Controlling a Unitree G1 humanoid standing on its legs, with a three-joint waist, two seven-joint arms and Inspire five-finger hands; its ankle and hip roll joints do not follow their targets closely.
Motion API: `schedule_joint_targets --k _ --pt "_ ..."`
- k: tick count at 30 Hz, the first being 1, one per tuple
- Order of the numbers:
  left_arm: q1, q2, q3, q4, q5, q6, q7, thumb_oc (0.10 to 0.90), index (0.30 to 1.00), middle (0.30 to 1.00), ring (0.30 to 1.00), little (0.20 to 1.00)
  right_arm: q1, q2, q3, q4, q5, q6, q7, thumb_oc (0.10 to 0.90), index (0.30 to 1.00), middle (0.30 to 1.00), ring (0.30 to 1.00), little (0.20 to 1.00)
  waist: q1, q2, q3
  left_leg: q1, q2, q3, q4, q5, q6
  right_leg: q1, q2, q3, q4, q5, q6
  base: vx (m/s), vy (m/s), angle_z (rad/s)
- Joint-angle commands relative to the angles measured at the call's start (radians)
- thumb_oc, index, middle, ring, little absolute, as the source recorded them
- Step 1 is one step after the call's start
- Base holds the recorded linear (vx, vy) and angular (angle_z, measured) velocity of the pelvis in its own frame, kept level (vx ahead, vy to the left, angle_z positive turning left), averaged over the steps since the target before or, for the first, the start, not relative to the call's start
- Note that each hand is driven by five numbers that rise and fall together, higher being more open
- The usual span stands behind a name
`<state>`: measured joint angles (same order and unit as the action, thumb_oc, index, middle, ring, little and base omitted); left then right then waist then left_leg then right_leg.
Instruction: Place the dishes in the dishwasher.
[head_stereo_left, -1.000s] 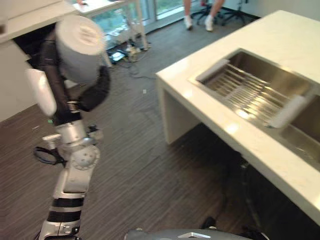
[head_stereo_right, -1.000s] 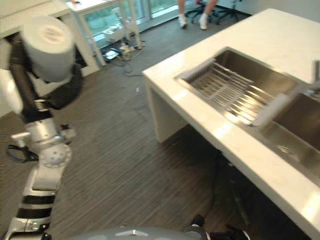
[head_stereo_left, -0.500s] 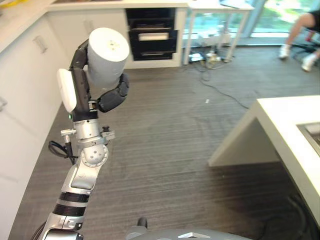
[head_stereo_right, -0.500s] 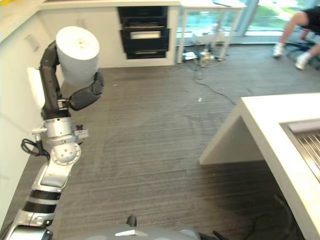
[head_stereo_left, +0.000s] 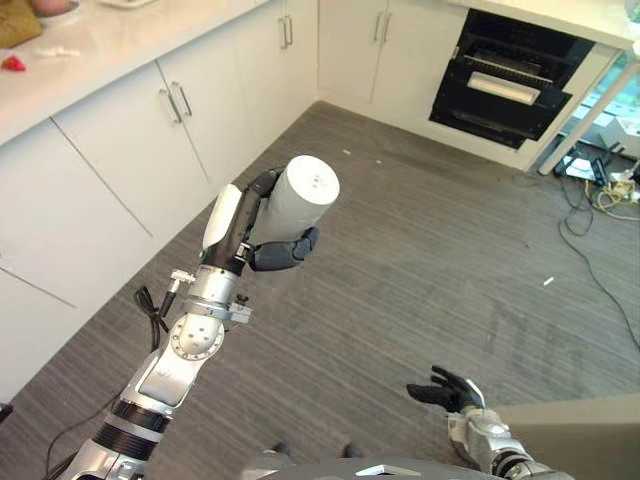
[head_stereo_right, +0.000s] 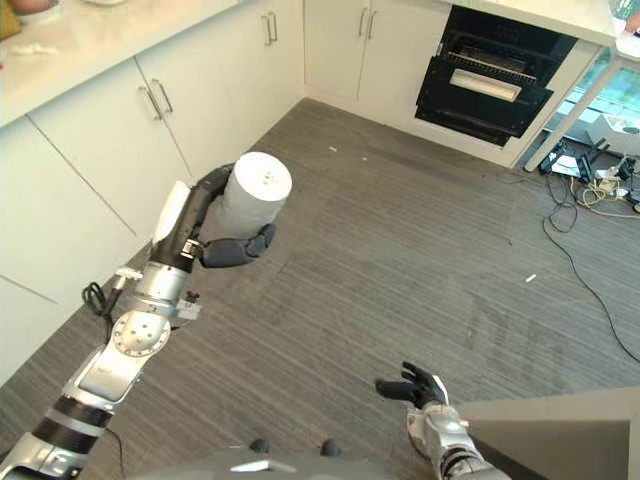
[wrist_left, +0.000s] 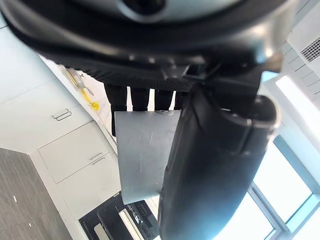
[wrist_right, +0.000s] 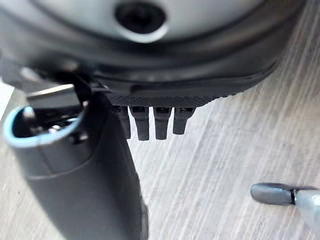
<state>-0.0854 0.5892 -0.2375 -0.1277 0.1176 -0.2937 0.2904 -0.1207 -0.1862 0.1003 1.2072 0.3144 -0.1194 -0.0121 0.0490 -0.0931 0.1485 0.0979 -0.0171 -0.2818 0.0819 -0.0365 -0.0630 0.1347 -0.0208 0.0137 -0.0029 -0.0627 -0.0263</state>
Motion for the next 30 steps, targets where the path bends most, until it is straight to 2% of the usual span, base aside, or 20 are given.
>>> schedule_joint_targets --k 1,12,18,30 --pt "-0.07 0.0 0.074 -0.113 -0.016 -0.094 0.034 0.4 0.3 0.3 0.3 0.3 0.101 0.017 0.073 -0.075 -0.027 -0.023 -0.004 0.8 0.9 0.9 0.9 0.9 -0.032 0.005 -0.086 -0.015 -0.048 -0.02 -0.135 0.044 0.053 -0.042 -0.056 -0.007 -0.068 0.142 0.117 0.19 -0.145 -0.09" --pt "-0.062 -0.007 0.077 -0.068 0.015 -0.076 0.049 0.4 0.3 0.3 0.3 0.3 0.171 -0.011 0.049 -0.034 -0.077 -0.019 -0.003 0.8 0.9 0.9 0.9 0.9 -0.072 0.014 -0.105 0.018 -0.019 0.034 -0.166 0.037 0.052 -0.05 -0.043 0.034 -0.067 0.142 0.116 0.04 -0.027 -0.3" --pt "-0.105 -0.029 0.047 -0.046 0.029 -0.068 0.055 0.4 0.3 0.3 0.3 0.3 0.163 -0.014 0.042 -0.03 -0.074 -0.023 -0.017 0.8 0.9 0.9 0.9 0.9 -0.084 0.016 -0.12 0.007 -0.02 0.031 -0.169 0.038 0.042 -0.046 -0.046 0.016 -0.077 0.141 0.119 0.0 -0.004 -0.1" --pt "-0.11 -0.047 0.025 -0.039 0.022 -0.057 0.056 0.4 0.3 0.3 0.3 0.3 0.127 -0.003 0.089 -0.036 -0.099 -0.02 -0.032 0.8 0.9 0.9 0.9 0.9 -0.063 0.009 -0.132 0.007 -0.025 0.01 -0.169 0.032 0.045 -0.037 -0.037 0.0 -0.082 0.129 0.107 0.01 -0.01 0.09"
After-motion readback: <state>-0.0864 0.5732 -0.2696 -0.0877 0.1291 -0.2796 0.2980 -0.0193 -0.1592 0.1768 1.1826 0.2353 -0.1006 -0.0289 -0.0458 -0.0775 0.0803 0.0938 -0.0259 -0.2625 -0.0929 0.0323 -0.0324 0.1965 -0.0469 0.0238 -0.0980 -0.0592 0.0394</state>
